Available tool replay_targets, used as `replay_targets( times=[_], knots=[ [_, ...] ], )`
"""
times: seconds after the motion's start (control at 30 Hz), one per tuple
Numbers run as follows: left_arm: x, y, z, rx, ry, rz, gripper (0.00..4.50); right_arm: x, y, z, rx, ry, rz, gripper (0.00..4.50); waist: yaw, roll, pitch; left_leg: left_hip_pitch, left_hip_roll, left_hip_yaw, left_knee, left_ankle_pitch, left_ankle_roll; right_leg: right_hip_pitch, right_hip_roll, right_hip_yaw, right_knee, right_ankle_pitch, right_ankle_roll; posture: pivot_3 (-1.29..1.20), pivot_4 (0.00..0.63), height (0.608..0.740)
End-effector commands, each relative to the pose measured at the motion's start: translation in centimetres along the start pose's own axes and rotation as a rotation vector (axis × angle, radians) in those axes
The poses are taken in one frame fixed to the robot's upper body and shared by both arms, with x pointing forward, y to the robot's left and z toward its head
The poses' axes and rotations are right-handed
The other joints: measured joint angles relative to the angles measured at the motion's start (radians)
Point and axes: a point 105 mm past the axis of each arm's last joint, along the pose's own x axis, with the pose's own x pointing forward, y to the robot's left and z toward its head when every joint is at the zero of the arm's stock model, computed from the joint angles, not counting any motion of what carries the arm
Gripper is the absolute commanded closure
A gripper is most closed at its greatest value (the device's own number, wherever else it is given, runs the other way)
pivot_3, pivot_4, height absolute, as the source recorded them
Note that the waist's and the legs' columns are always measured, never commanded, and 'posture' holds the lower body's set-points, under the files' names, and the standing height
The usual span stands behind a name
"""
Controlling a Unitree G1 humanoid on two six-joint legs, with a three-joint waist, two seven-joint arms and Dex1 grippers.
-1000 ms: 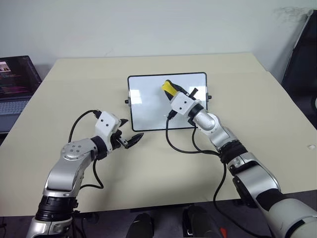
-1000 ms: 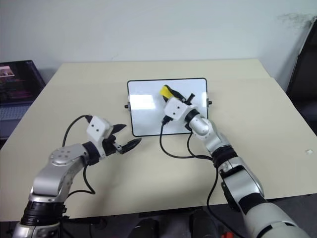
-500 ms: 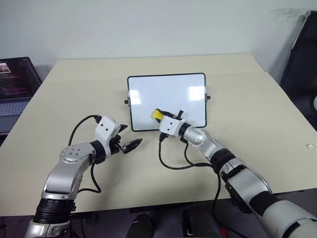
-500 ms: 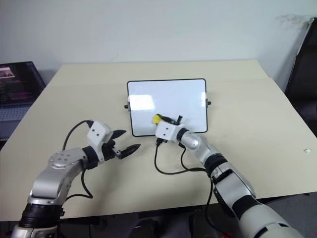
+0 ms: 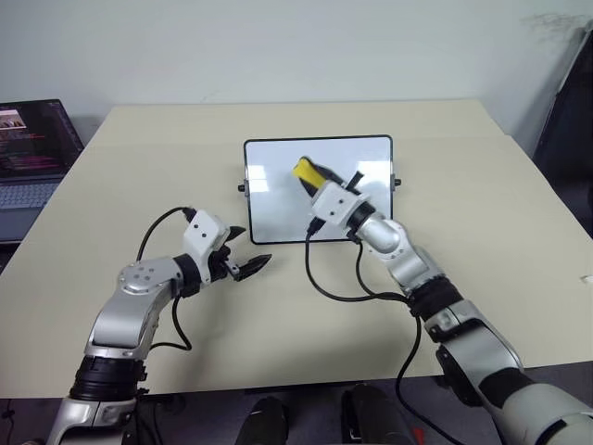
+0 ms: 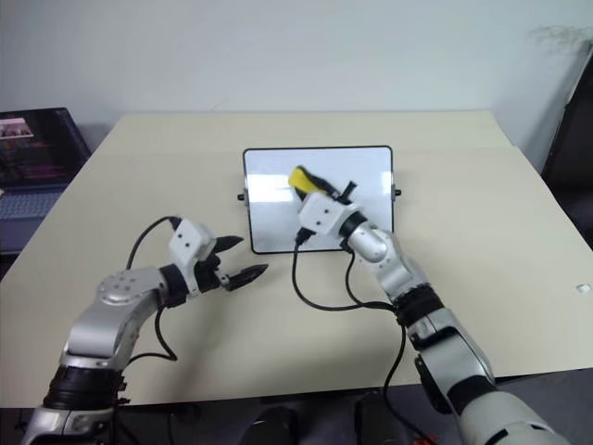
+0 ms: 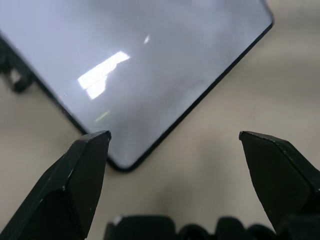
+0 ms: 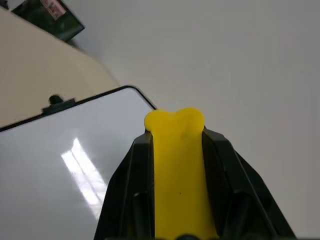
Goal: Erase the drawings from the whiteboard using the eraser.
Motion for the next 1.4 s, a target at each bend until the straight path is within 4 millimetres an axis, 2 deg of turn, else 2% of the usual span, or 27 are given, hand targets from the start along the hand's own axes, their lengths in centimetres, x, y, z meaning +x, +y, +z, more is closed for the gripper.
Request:
replay_targets(
  times=[0.03, 0.1, 0.23, 0.27, 0.37, 0.47, 0.6, 0.7, 0.8, 1.07, 1.3, 1.4],
  knots=[
    [1.0, -2.0, 3.8, 0.112, -0.070, -0.171, 0.00, -3.3, -3.7, -0.1, 0.081, 0.090, -0.117, 3.52, 0.013, 0.000, 0.000, -0.001, 0.000, 0.000, 0.000, 0.000, 0.000, 0.000, -0.001, 0.000, -0.001, 0.000, 0.000, 0.00, 0.150, 0.740],
    [1.7, -3.3, 4.7, 0.153, -0.075, -0.267, 0.00, -5.6, -4.8, -1.0, 0.135, 0.180, -0.173, 3.52, 0.013, 0.001, 0.000, -0.002, -0.001, 0.000, 0.000, 0.000, 0.000, 0.001, -0.001, 0.000, -0.004, 0.000, 0.001, 0.00, 0.150, 0.740],
    [4.1, -7.1, 6.8, 0.209, -0.134, -0.477, 0.00, -12.1, -6.4, -4.6, 0.252, 0.480, -0.346, 3.52, 0.016, 0.000, 0.000, -0.002, -0.001, 0.000, -0.001, -0.001, 0.000, 0.002, -0.001, -0.001, -0.008, 0.000, 0.002, 0.00, 0.150, 0.740],
    [4.7, -8.1, 7.3, 0.218, -0.150, -0.527, 0.00, -13.5, -6.5, -5.3, 0.299, 0.537, -0.383, 3.52, 0.016, 0.001, 0.000, -0.002, -0.002, 0.000, -0.001, -0.001, 0.000, 0.002, -0.001, -0.001, -0.008, 0.000, 0.002, 0.00, 0.150, 0.740],
    [5.8, -9.8, 7.4, 0.239, -0.156, -0.628, 0.00, -15.7, -5.7, -6.6, 0.422, 0.658, -0.412, 3.52, 0.007, 0.001, 0.001, -0.001, -0.001, 0.001, -0.001, -0.001, 0.000, 0.002, 0.000, -0.001, -0.007, -0.001, 0.003, 0.00, 0.150, 0.740],
    [6.5, -10.6, 7.1, 0.237, -0.138, -0.691, 0.00, -16.5, -4.1, -7.3, 0.548, 0.733, -0.369, 3.52, -0.010, 0.002, 0.001, 0.001, 0.001, 0.005, -0.001, -0.001, 0.000, 0.002, 0.001, 0.000, -0.006, -0.003, 0.007, 0.00, 0.150, 0.740],
    [8.1, -10.4, 6.6, 0.187, -0.102, -0.683, 0.00, -16.7, -3.3, -7.7, 0.610, 0.771, -0.358, 3.52, -0.012, 0.003, 0.001, 0.001, 0.000, 0.005, 0.000, 0.000, 0.001, 0.002, 0.002, 0.000, -0.005, -0.003, 0.007, 0.00, 0.150, 0.740],
    [8.6, -9.9, 5.8, 0.215, -0.070, -0.655, 0.00, -16.8, -3.4, -8.0, 0.634, 0.785, -0.370, 3.52, -0.012, 0.003, 0.001, 0.001, 0.000, 0.006, 0.000, 0.000, 0.001, 0.003, 0.002, 0.001, -0.006, -0.003, 0.008, 0.00, 0.150, 0.740],
    [9.8, -9.0, 6.4, 0.182, -0.097, -0.576, 0.00, -17.3, -3.6, -8.6, 0.690, 0.802, -0.416, 3.52, -0.005, 0.003, 0.001, 0.001, -0.001, 0.005, 0.000, 0.000, 0.001, 0.003, 0.001, 0.000, -0.007, -0.003, 0.008, 0.00, 0.150, 0.740],
    [9.7, -9.8, 5.5, 0.208, -0.072, -0.620, 0.00, -17.9, -4.1, -9.6, 0.720, 0.820, -0.438, 3.52, -0.003, 0.003, 0.001, 0.000, -0.001, 0.004, 0.000, 0.000, 0.001, 0.003, 0.001, 0.000, -0.007, -0.003, 0.008, 0.00, 0.150, 0.740],
    [9.5, -10.0, 5.4, 0.221, -0.068, -0.625, 0.00, -17.9, -4.0, -10.3, 0.708, 0.842, -0.424, 1.12, -0.004, 0.003, 0.001, 0.000, -0.001, 0.005, 0.000, 0.000, 0.001, 0.003, 0.001, 0.000, -0.007, -0.003, 0.008, 0.00, 0.150, 0.740],
    [9.1, -9.6, 5.0, 0.214, -0.059, -0.599, 0.00, -17.7, -4.6, -10.0, 0.687, 0.815, -0.434, 0.02, -0.005, 0.003, 0.001, 0.000, -0.001, 0.005, 0.000, 0.000, 0.001, 0.003, 0.001, 0.000, -0.006, -0.003, 0.008, 0.00, 0.150, 0.740]
  ],
)
